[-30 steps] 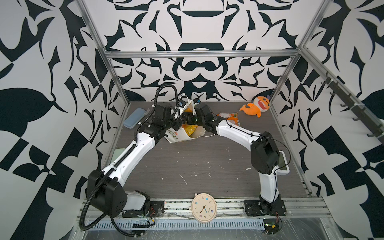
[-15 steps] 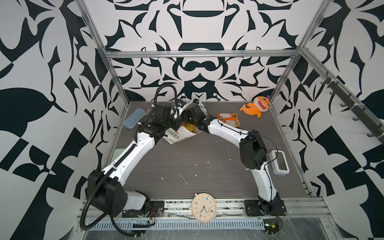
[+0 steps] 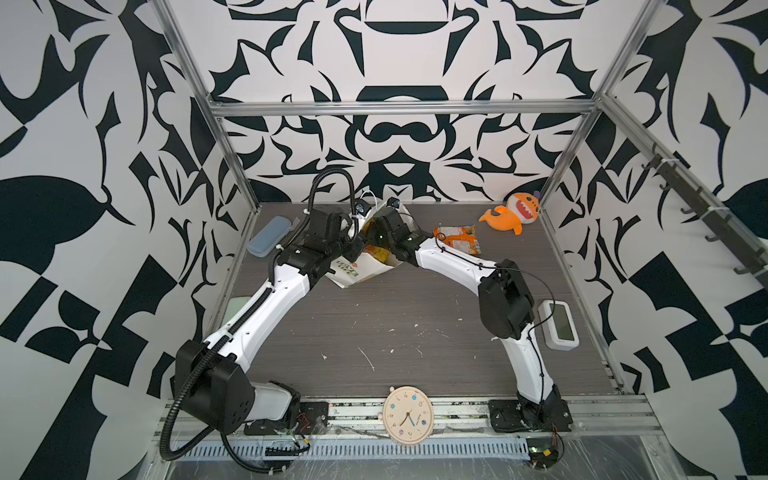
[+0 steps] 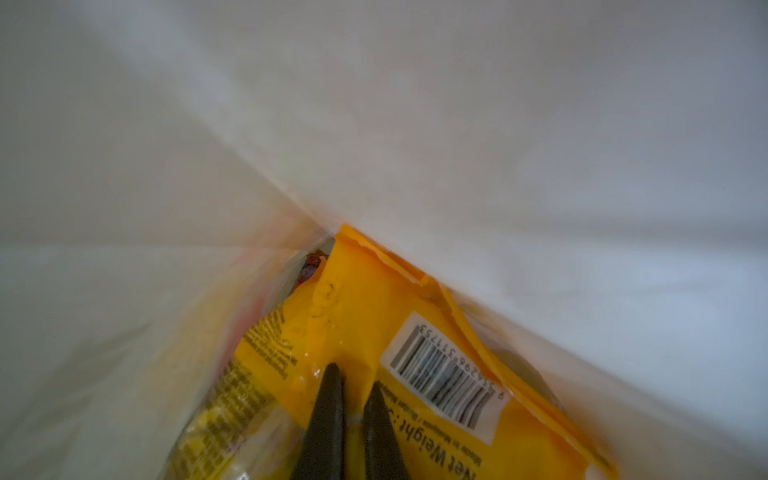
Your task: Take the snacks out of the paper bag
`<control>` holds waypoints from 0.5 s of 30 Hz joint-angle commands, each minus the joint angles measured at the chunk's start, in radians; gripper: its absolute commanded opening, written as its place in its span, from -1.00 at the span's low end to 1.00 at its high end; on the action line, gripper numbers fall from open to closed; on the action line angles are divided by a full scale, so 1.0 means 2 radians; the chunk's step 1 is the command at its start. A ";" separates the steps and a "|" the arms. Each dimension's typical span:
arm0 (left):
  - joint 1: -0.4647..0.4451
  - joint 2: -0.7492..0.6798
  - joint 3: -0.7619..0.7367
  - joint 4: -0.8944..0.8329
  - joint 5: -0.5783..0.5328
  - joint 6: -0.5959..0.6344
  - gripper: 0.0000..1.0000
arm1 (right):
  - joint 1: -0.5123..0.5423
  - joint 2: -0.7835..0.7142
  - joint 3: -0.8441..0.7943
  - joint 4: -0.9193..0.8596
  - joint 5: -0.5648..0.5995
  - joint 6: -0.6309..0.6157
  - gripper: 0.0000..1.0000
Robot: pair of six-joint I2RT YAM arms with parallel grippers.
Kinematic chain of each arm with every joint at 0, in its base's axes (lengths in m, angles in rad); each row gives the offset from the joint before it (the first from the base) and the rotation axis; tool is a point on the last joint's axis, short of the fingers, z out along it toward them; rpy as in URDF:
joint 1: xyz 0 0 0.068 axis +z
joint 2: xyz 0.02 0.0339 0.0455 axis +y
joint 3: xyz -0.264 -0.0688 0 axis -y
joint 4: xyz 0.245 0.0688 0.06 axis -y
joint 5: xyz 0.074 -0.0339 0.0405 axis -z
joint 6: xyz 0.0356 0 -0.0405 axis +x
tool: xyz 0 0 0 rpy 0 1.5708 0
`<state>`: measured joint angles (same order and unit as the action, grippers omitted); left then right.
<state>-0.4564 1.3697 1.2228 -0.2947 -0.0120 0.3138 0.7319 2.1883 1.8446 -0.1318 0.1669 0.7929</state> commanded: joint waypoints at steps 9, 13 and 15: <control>-0.009 -0.006 0.001 0.015 0.031 0.006 -1.00 | -0.020 -0.074 -0.062 0.057 -0.081 -0.028 -1.00; -0.009 -0.008 -0.001 0.015 0.030 0.005 -1.00 | -0.028 -0.098 -0.095 0.084 -0.094 -0.020 -1.00; -0.009 -0.009 -0.001 0.015 0.029 0.006 -1.00 | -0.030 -0.111 -0.116 0.113 -0.104 -0.022 -1.00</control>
<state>-0.4660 1.3697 1.2228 -0.2913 0.0071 0.3141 0.6876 2.0460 1.6344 -0.0223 0.0010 0.7574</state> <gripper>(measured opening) 0.041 0.052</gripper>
